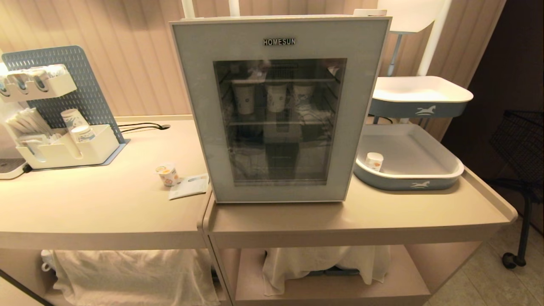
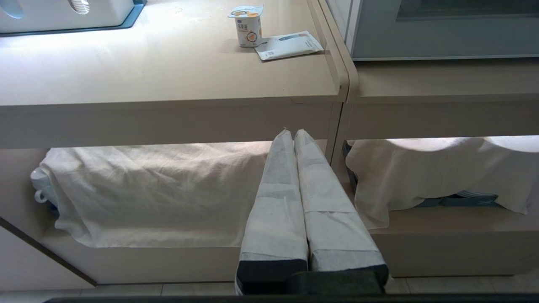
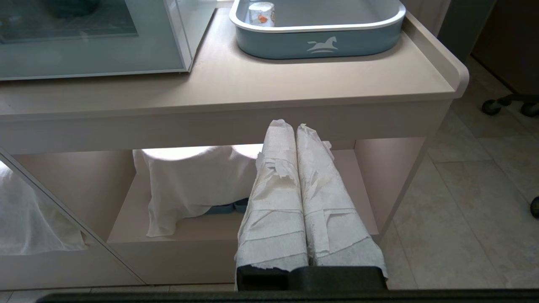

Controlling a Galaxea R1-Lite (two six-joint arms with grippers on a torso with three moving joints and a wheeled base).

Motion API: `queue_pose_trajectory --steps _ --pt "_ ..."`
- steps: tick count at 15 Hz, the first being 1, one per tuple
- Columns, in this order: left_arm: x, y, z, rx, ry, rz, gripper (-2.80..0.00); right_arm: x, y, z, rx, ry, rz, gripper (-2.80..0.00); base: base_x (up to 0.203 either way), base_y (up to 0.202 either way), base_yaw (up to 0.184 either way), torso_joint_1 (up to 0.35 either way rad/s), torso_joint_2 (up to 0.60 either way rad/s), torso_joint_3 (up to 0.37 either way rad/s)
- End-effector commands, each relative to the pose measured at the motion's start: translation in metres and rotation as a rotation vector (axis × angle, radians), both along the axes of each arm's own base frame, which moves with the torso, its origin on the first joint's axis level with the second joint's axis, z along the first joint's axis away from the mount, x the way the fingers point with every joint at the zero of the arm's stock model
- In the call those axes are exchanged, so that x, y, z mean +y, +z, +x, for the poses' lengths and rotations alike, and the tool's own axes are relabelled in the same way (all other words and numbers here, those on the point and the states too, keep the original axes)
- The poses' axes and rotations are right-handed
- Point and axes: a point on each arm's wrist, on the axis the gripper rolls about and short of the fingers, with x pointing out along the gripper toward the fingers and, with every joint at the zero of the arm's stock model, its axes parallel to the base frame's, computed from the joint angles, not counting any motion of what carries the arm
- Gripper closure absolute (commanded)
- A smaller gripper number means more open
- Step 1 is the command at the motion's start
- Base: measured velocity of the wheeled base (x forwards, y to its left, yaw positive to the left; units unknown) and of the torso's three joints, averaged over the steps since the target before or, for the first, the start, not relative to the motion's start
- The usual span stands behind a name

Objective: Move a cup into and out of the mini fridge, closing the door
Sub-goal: Open the freezer door

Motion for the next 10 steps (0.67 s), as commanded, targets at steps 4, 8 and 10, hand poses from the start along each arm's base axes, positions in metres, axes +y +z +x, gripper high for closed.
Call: queue_pose_trajectory --steps 4,8,10 --pt "0.000 0.000 0.000 0.000 0.000 0.009 0.00 0.000 0.000 0.000 0.000 0.000 0.000 0.00 0.000 0.000 0.000 0.000 0.00 0.000" --pt "0.000 0.009 -0.003 -0.030 0.010 0.022 0.00 0.000 0.000 0.000 0.000 0.000 0.000 0.00 0.000 0.000 0.000 0.000 0.00 0.000" --pt "0.000 0.050 -0.020 -0.128 0.023 0.025 0.00 0.000 0.000 0.000 0.000 0.000 0.000 0.00 0.000 0.000 0.000 0.000 0.00 0.000"
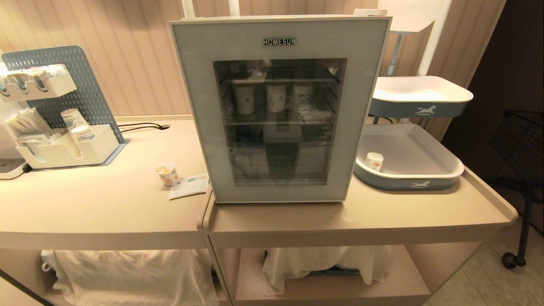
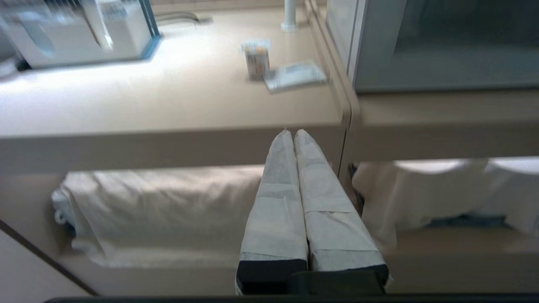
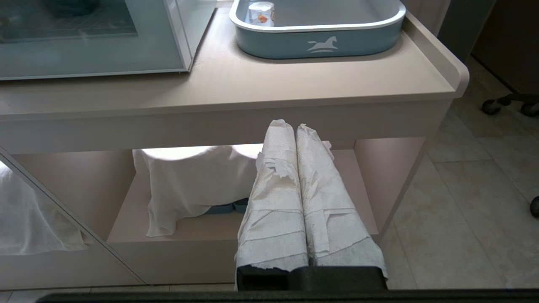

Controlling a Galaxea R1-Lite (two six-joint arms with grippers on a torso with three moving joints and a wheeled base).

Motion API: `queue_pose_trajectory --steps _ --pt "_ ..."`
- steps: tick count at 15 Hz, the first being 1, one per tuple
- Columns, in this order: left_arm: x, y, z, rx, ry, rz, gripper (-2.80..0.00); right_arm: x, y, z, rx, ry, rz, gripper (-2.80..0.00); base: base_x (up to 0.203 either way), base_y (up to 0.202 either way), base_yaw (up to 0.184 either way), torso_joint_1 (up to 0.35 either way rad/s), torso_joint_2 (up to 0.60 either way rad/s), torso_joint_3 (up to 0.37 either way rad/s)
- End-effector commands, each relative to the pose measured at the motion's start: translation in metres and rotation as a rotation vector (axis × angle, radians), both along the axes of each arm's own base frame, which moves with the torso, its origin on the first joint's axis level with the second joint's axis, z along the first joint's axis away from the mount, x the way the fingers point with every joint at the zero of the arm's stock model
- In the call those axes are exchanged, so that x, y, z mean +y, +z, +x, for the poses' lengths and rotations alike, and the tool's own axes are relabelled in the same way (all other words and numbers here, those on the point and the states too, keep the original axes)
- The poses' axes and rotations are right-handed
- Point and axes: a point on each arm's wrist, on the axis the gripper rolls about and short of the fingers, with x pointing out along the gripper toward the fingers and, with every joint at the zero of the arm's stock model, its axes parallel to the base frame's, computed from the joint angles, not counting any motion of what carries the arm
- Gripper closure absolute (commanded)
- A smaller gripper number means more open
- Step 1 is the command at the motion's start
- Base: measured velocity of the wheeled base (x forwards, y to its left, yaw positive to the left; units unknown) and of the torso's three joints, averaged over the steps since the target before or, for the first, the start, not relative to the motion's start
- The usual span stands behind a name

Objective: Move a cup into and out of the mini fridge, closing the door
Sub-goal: Open the freezer door

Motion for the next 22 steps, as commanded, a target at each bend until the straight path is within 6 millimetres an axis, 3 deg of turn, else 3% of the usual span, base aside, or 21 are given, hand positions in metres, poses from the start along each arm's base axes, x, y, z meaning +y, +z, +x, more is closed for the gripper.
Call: queue_pose_trajectory --steps 1,3,4,5,8,10,13,15,16,17,22 --pt "0.000 0.055 -0.026 -0.121 0.006 0.001 0.00 0.000 0.000 0.000 -0.001 0.000 0.000 0.00 0.000 0.000 0.000 0.000 0.00 0.000" --pt "0.000 0.110 -0.051 -0.161 0.002 -0.004 0.00 0.000 0.000 0.000 -0.001 0.000 0.000 0.00 0.000 0.000 0.000 0.000 0.00 0.000" --pt "0.000 0.136 -0.048 -0.128 -0.008 -0.015 0.00 0.000 0.000 0.000 -0.001 0.000 0.000 0.00 0.000 0.000 0.000 0.000 0.00 0.000" --pt "0.000 0.156 -0.030 -0.051 -0.025 -0.038 0.00 0.000 0.000 0.000 -0.001 0.000 0.000 0.00 0.000 0.000 0.000 0.000 0.00 0.000" --pt "-0.003 0.206 0.067 0.238 -0.118 -0.164 0.00 0.000 0.000 0.000 -0.001 0.000 0.000 0.00 0.000 0.000 0.000 0.000 0.00 0.000" --pt "-0.005 0.217 0.148 0.423 -0.214 -0.250 0.00 0.000 0.000 0.000 -0.001 0.000 0.000 0.00 0.000 0.000 0.000 0.000 0.00 0.000" --pt "-0.003 0.195 0.262 0.599 -0.465 -0.391 0.00 0.000 0.000 0.000 -0.001 0.000 0.000 0.00 0.000 0.000 0.000 0.000 0.00 0.000" --pt "0.006 0.171 0.317 0.625 -0.730 -0.486 0.00 0.000 0.000 0.000 -0.001 0.000 0.000 0.00 0.000 0.000 0.000 0.000 0.00 0.000" --pt "0.012 0.158 0.338 0.601 -0.846 -0.499 -2.80 0.000 0.000 0.000 0.001 0.000 0.000 0.00 0.000 0.000 0.000 0.000 0.00 0.000" --pt "0.016 0.147 0.354 0.546 -0.911 -0.469 -2.80 0.000 0.000 0.000 -0.001 0.000 0.000 0.00 0.000 0.000 0.000 0.000 0.00 0.000" --pt "0.011 0.097 0.390 0.224 -1.078 -0.218 -2.80 0.000 0.000 0.000 -0.001 0.000 0.000 0.00 0.000 0.000 0.000 0.000 0.00 0.000"
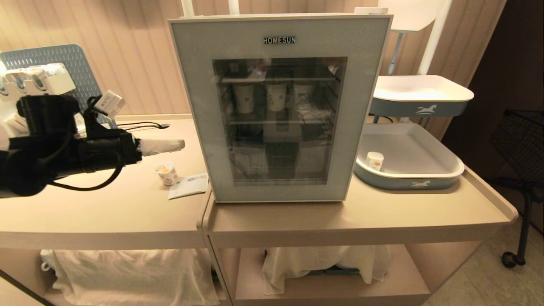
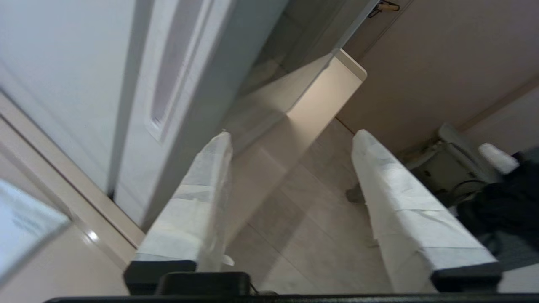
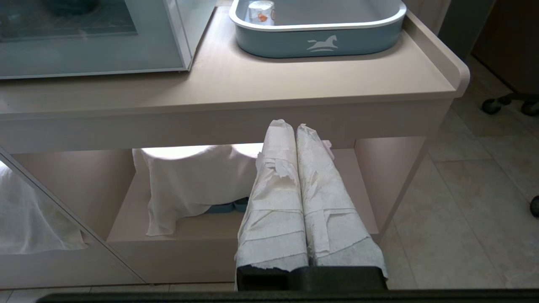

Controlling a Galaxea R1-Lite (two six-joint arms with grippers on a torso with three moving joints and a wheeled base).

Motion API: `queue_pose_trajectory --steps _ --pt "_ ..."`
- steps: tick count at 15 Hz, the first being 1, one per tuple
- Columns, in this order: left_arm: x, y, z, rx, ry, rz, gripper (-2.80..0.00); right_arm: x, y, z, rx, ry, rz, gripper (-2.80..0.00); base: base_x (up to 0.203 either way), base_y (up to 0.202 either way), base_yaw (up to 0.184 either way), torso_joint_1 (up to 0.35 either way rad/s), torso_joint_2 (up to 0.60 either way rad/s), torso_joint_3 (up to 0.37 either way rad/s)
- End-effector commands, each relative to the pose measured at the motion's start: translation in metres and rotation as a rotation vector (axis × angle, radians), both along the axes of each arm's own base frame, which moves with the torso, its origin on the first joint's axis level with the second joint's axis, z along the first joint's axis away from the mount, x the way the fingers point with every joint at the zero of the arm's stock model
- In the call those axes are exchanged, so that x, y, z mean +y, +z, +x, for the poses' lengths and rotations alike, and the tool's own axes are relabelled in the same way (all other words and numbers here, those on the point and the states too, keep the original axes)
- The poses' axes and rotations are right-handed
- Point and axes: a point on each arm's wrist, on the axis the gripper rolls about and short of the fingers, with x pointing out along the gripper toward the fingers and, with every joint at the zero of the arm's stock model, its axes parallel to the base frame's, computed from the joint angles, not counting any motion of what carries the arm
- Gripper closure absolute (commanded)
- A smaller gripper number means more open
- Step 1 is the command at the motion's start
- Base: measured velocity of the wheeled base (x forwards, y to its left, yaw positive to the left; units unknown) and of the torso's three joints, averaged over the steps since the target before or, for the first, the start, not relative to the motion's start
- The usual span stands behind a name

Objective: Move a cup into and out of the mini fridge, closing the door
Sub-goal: Open the freezer door

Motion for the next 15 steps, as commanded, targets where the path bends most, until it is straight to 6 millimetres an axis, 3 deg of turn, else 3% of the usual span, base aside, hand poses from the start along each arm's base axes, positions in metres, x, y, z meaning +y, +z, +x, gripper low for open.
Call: queue_pose_trajectory --steps 1,4,9,15 --pt "-0.007 -0.026 0.027 -0.218 -0.040 0.001 -2.80 0.000 0.000 0.000 0.001 0.000 0.000 0.00 0.000 0.000 0.000 0.000 0.00 0.000" --pt "-0.024 -0.028 0.035 -0.251 -0.092 -0.026 -2.80 0.000 0.000 0.000 0.000 0.000 0.000 0.00 0.000 0.000 0.000 0.000 0.00 0.000" --pt "-0.025 -0.027 0.032 -0.233 -0.095 -0.027 -2.80 0.000 0.000 0.000 0.000 0.000 0.000 0.00 0.000 0.000 0.000 0.000 0.00 0.000" --pt "-0.019 -0.012 0.000 -0.238 -0.073 -0.024 -2.80 0.000 0.000 0.000 0.000 0.000 0.000 0.00 0.000 0.000 0.000 0.000 0.00 0.000"
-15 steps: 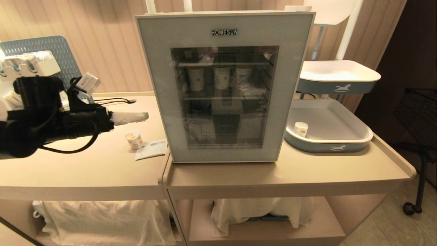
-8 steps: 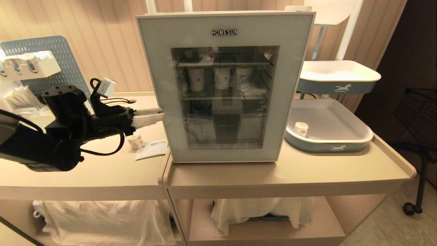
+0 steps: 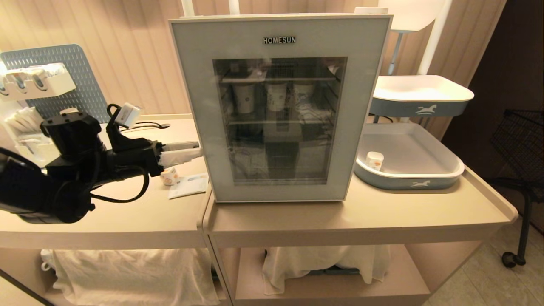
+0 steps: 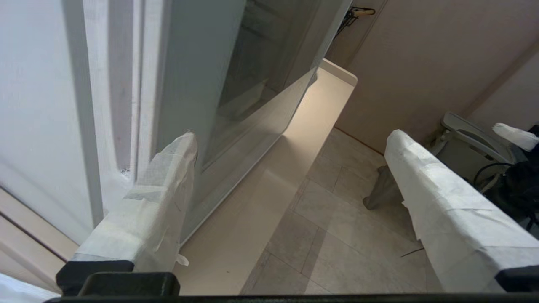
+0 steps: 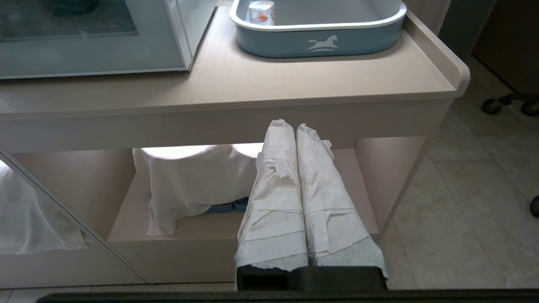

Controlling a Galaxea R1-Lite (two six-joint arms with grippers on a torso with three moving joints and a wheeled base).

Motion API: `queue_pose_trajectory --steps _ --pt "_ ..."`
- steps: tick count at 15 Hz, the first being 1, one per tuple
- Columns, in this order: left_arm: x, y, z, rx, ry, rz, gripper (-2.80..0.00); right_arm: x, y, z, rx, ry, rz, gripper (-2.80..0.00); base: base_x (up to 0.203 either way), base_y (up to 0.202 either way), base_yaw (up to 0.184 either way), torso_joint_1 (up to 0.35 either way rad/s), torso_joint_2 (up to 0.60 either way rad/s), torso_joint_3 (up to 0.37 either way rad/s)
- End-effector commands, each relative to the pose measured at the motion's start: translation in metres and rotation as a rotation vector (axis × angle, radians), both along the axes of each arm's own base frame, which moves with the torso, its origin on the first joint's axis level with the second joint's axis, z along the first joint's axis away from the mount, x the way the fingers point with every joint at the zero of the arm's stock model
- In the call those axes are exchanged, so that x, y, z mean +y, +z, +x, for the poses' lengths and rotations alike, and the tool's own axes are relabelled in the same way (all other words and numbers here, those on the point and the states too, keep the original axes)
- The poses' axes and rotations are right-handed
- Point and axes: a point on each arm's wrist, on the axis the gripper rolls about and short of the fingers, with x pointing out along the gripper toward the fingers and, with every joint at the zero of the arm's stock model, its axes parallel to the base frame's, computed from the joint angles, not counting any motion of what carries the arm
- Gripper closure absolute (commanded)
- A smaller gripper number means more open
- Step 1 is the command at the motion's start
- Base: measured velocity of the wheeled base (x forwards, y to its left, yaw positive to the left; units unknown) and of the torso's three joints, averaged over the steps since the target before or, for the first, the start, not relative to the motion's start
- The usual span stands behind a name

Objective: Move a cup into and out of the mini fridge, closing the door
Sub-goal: Open the freezer door

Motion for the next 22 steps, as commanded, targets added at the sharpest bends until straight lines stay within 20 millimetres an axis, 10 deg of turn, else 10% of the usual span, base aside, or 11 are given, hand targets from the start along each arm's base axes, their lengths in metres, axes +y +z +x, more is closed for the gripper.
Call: queue_pose_trajectory --steps 1,10,22 --pt "0.003 0.016 -0.011 -0.045 0.005 0.002 -2.80 0.000 0.000 0.000 0.000 0.000 0.000 0.00 0.000 0.000 0.000 0.000 0.00 0.000" --pt "0.008 0.000 0.009 -0.024 0.127 0.060 -2.80 0.000 0.000 0.000 0.000 0.000 0.000 0.00 0.000 0.000 0.000 0.000 0.00 0.000" --pt "-0.036 -0.005 0.026 0.034 0.039 0.037 -2.80 0.000 0.000 0.000 0.000 0.000 0.000 0.00 0.000 0.000 0.000 0.000 0.00 0.000"
